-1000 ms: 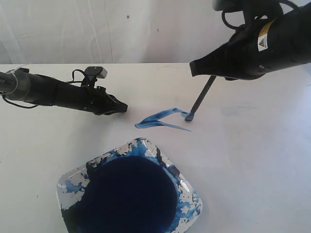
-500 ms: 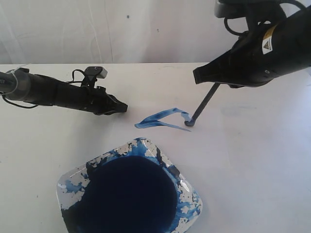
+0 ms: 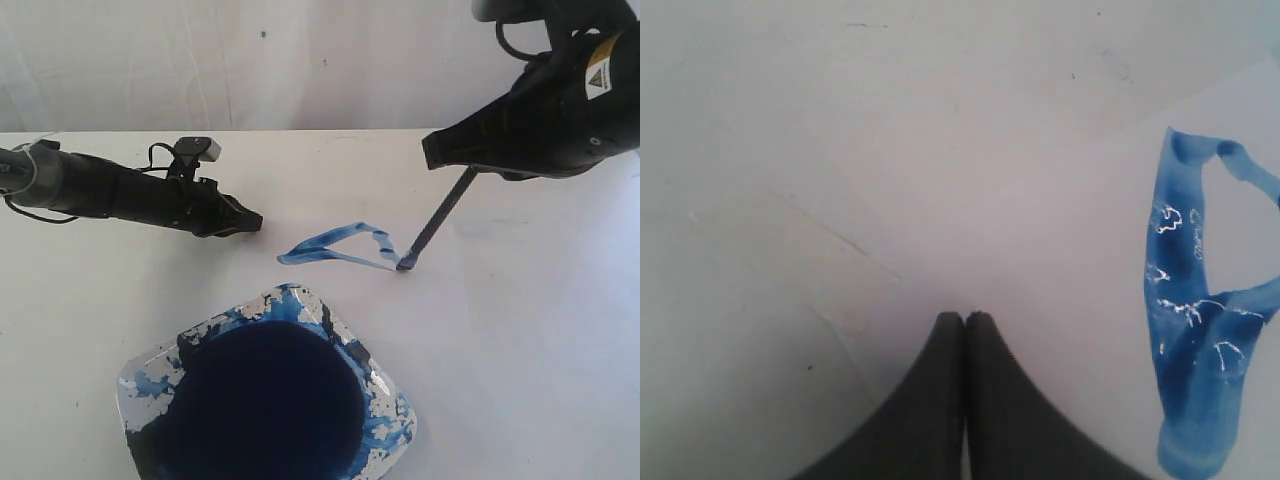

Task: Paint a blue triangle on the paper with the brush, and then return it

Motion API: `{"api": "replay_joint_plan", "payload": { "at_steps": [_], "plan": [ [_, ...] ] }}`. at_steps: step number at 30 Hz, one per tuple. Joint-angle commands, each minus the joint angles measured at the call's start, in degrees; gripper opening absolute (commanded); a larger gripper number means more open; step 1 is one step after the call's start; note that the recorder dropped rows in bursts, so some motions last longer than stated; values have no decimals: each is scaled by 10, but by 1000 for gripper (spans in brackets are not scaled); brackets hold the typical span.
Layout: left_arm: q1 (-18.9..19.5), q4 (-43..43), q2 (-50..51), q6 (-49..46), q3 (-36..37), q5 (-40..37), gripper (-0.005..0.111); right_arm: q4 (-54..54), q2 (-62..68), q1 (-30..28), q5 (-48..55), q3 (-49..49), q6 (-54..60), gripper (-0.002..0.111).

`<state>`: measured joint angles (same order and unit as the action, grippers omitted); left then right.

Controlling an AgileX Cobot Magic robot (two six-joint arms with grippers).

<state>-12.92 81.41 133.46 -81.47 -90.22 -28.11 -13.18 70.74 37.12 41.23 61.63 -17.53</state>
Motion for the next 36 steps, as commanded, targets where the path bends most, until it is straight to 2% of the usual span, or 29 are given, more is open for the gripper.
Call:
{"api": "replay_joint_plan", "payload": {
  "at_steps": [1,8,13,19,27,36],
  "plan": [
    [-2,7,0,3,-1,-7,0,28,-21,2,15,-1,26,0],
    [-2,7,0,3,-1,-7,0,26,-38,2,-9,-1,49,0],
    [-2,7,0,3,-1,-7,0,26,-39,2,-91,-1,73,0],
    [-2,7,0,3,-1,-7,0,7,-26,2,-128,-1,73,0],
    [-2,7,0,3,-1,-7,0,19,42,2,-130,-1,69,0],
    [-2,7,0,3,-1,-7,0,61,47,2,-133,-1,69,0]
  ]
}}
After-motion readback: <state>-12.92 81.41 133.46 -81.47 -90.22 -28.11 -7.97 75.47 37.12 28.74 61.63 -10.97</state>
